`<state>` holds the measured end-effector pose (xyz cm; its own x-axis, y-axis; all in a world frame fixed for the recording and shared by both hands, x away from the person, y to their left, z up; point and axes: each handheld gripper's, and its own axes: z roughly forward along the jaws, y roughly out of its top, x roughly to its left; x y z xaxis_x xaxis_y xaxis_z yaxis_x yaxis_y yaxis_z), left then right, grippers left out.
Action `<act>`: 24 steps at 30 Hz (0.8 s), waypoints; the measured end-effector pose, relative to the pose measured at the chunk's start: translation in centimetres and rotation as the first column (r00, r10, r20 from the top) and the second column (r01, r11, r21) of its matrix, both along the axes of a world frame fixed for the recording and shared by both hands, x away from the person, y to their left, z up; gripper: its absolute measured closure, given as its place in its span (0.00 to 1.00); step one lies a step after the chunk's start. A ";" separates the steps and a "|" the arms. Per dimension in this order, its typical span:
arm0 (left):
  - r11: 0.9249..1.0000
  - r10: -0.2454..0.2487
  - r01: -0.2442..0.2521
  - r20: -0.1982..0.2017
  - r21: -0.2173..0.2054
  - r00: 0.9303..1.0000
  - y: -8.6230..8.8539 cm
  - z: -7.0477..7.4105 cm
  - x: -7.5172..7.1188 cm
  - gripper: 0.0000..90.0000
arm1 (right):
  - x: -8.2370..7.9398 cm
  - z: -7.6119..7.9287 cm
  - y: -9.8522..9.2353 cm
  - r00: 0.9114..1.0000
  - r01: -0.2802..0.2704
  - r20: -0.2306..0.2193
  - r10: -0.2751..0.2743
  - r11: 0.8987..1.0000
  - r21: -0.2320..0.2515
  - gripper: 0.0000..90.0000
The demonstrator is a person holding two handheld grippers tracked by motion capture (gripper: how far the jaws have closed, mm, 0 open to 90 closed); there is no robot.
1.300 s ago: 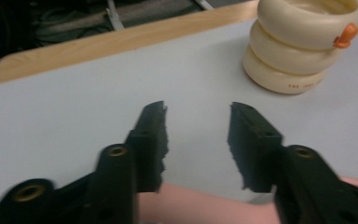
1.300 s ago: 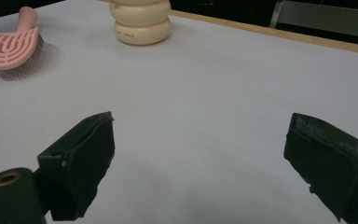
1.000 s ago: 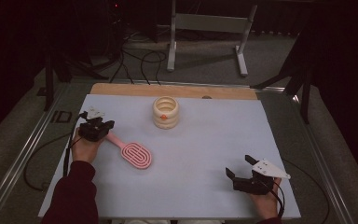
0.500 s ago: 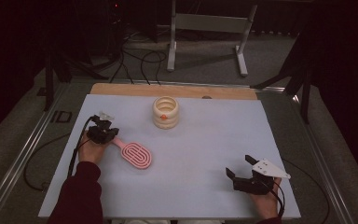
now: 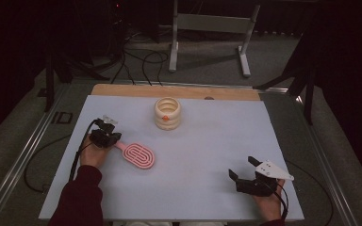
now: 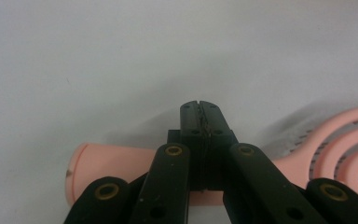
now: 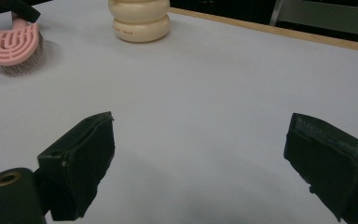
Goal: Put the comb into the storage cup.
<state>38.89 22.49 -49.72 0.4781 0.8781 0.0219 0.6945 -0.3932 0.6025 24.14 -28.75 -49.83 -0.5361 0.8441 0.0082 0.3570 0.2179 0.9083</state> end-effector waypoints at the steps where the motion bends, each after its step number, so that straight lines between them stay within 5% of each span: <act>1: 1.000 0.001 -0.001 -0.004 0.003 1.000 0.1 0.0 -0.1 1.00 | 0.0 0.0 0.0 1.000 0.000 0.000 0.000 1.000 0.000 0.10; 24: 0.998 0.028 -0.029 -0.022 -0.052 0.999 2.5 0.2 -3.1 1.00 | 0.0 0.0 0.1 1.000 -0.001 -0.003 0.001 1.000 -0.004 0.10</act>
